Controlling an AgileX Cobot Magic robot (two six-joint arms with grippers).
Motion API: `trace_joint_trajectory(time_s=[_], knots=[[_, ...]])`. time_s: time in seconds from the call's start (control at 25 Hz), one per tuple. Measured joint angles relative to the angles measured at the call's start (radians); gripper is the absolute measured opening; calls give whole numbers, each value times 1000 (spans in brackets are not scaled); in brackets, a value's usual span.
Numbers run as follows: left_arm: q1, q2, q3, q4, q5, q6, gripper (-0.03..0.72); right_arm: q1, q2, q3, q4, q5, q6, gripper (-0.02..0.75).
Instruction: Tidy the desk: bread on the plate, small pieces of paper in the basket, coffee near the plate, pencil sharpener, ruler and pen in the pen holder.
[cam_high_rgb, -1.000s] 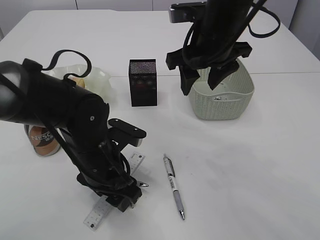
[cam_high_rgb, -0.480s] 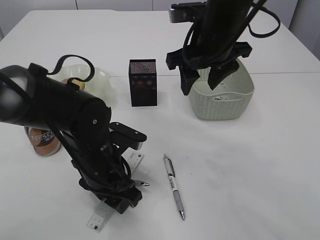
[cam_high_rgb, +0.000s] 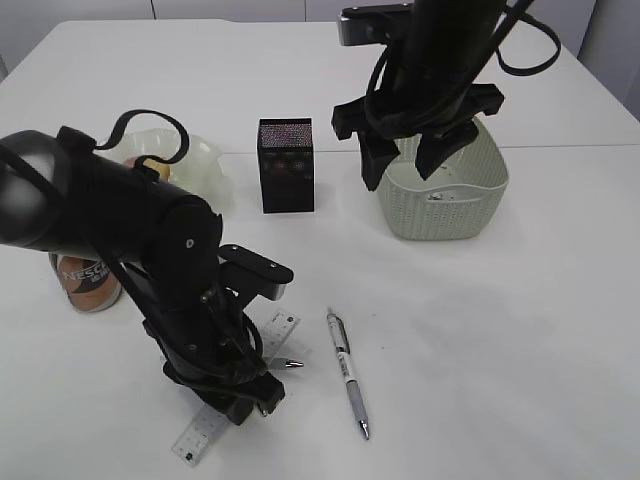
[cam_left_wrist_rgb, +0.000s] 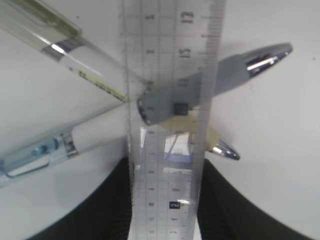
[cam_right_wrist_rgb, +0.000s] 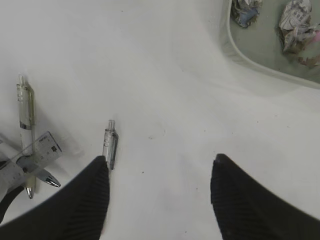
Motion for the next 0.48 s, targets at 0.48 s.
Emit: trace_joint_trajectory(time_s=[0.48], knots=[[0,0,0,0,11,-2,277,0,0,0,0,0,0,471]])
